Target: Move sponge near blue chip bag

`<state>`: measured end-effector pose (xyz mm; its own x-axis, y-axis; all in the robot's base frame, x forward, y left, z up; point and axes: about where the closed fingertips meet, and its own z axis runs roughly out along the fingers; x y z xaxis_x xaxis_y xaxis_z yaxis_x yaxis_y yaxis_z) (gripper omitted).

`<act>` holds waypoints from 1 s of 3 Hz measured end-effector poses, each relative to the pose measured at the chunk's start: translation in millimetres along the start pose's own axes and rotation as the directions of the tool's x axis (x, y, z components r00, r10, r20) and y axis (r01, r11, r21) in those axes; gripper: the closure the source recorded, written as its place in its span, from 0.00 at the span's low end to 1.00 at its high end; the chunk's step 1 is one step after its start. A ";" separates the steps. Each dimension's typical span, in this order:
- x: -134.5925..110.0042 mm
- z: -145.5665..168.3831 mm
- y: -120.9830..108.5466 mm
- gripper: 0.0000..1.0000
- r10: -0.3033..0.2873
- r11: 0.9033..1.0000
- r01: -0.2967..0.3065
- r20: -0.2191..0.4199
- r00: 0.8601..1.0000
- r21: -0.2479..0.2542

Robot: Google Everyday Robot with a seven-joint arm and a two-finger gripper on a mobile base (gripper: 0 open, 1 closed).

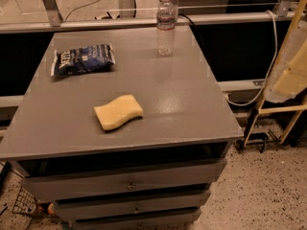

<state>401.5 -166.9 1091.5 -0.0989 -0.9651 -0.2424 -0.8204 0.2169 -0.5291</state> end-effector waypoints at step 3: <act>-60.7 88.5 -0.4 0.00 -0.035 0.978 0.084 0.247 0.968 -0.193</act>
Offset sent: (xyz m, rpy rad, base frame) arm 0.0500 0.0325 -0.0374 0.1693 0.1032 0.1635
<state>457.7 -95.5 1034.5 0.0717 -0.9062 -0.4168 -0.9189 0.1025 -0.3810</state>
